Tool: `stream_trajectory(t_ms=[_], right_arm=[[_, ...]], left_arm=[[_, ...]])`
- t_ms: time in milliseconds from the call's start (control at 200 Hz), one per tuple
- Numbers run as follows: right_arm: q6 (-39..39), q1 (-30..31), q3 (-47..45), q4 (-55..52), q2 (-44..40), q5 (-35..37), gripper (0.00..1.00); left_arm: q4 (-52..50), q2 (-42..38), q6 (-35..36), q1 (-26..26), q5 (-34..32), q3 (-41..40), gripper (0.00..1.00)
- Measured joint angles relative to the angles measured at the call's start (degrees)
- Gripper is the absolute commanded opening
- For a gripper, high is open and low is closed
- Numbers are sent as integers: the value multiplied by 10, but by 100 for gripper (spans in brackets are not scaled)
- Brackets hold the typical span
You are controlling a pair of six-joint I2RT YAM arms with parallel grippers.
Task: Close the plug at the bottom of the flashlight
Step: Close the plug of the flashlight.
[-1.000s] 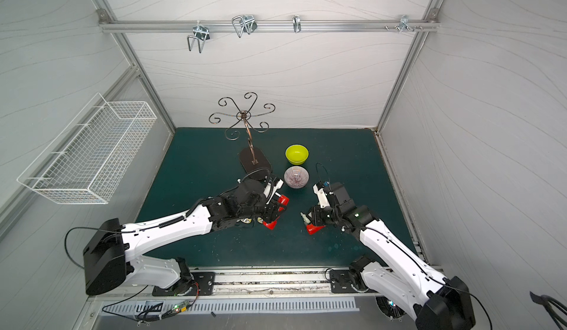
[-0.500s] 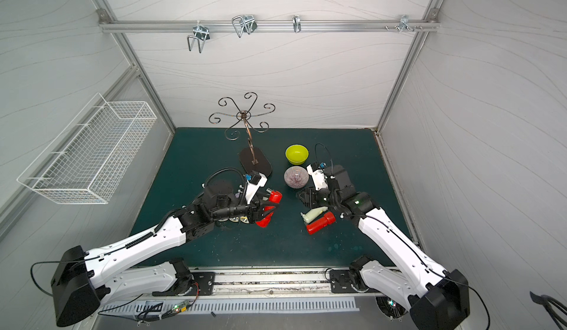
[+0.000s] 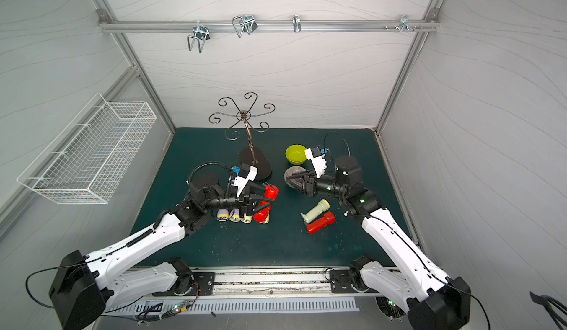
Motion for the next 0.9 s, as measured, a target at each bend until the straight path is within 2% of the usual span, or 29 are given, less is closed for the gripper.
stream_trajectory(t_ms=[260, 410, 495, 640, 790, 901], right_arm=[[73, -1, -10, 156, 12, -112, 46], [90, -1, -10, 185, 17, -149, 46], [75, 0, -5, 170, 17, -152, 40], [14, 11, 36, 76, 17, -117, 30], [-57, 55, 111, -53, 22, -28, 28], [-100, 92, 147, -111, 29, 28, 27]], left_arm=[[42, 31, -12, 14, 99, 7, 6], [98, 58, -45, 36, 142, 16, 0], [111, 66, -50, 40, 163, 30, 0], [91, 67, -28, 40, 185, 65, 0], [-12, 39, 56, 44, 166, 79, 0], [-43, 20, 89, 62, 158, 79, 0]])
